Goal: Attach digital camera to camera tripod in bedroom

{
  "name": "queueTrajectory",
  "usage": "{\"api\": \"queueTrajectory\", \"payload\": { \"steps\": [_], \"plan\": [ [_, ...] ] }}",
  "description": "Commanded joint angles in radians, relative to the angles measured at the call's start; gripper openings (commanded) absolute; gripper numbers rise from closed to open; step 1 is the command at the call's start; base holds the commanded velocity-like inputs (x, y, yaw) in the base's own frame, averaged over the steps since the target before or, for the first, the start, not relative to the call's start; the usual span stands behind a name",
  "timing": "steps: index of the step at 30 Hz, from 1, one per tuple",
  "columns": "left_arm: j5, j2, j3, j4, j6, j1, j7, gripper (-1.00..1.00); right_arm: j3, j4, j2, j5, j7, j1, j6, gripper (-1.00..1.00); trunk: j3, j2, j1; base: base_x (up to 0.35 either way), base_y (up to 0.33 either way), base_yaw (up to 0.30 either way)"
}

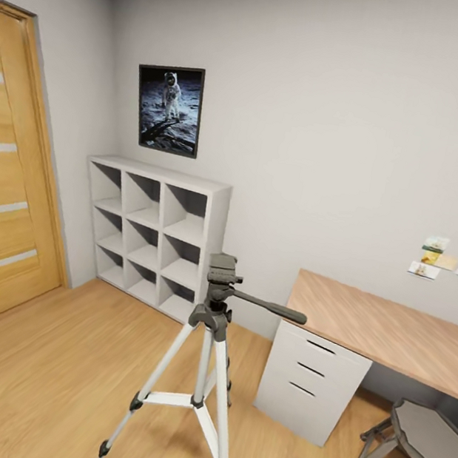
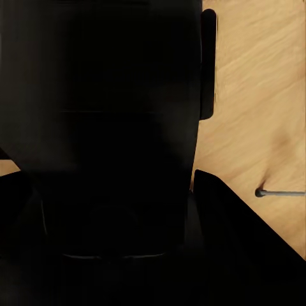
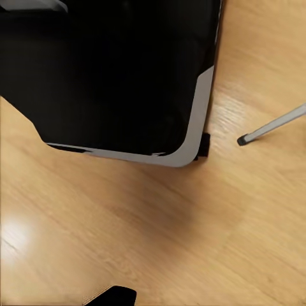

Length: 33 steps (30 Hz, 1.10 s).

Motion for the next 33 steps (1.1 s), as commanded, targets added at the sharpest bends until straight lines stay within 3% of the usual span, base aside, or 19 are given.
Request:
{"api": "queueTrajectory", "payload": {
  "steps": [1, 13, 33],
  "plan": [
    [-0.004, 0.000, 0.006, 0.001, -0.003, 0.000, 0.002, -1.00, -0.008, 0.001, -0.001, 0.008, 0.003, 0.000, -0.004, 1.00, 0.000, -0.001, 0.000, 0.001, -0.001, 0.280],
    [-0.004, -0.001, 0.006, 0.001, -0.003, 0.000, 0.002, -1.00, -0.009, 0.002, -0.001, 0.008, 0.003, -0.001, -0.004, 1.00, 0.000, -0.001, 0.000, 0.000, 0.000, 0.251],
    [-0.004, -0.002, 0.006, 0.001, -0.003, 0.000, 0.002, -1.00, -0.011, 0.002, -0.002, 0.004, 0.001, -0.001, -0.011, 1.00, 0.000, -0.001, 0.000, 0.000, 0.000, 0.017]
  ]
}}
